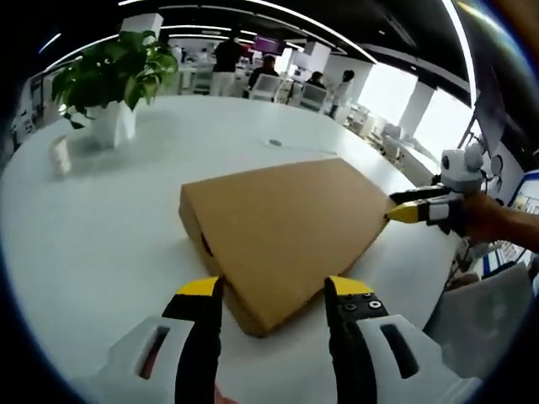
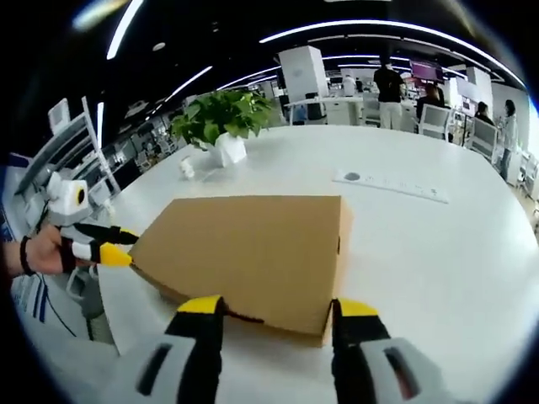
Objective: Operate the shoe box by opening the lid, removing the specified soft item, and placing it in the target area until the item is outside and the box remains undamaged.
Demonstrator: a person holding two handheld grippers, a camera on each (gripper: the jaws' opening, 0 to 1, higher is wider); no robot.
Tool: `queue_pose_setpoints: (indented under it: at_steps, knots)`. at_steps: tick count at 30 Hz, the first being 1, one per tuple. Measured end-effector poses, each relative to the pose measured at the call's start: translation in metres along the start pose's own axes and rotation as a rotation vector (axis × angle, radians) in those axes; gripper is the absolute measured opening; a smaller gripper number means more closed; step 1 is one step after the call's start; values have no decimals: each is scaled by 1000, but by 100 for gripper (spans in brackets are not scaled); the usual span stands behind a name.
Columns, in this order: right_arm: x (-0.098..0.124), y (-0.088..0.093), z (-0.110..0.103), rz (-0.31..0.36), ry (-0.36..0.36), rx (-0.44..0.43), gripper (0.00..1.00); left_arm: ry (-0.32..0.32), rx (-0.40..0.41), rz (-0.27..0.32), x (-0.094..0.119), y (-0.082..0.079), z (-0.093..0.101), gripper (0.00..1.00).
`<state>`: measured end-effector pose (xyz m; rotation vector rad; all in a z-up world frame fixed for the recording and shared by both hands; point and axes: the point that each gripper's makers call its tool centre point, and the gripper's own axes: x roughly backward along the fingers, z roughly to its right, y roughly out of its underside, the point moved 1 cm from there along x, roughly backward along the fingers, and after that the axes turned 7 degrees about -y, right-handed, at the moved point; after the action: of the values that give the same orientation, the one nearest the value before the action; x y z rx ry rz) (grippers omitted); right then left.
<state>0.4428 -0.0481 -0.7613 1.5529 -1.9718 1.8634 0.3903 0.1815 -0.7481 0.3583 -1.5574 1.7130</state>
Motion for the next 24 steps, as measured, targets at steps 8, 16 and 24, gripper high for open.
queue_pose_setpoints:
  at_steps: [8, 16, 24]
  knots:
    - [-2, -1, 2, 14, 4, -28, 47, -7, -16, 0, -2, 0, -7, 41]
    - [-2, -2, 2, 24, 14, -44, 44, -27, -21, -3, -5, -4, -15, 35]
    - [-2, -1, 1, 23, 14, -45, 43, -36, -21, 6, -5, -4, -16, 34]
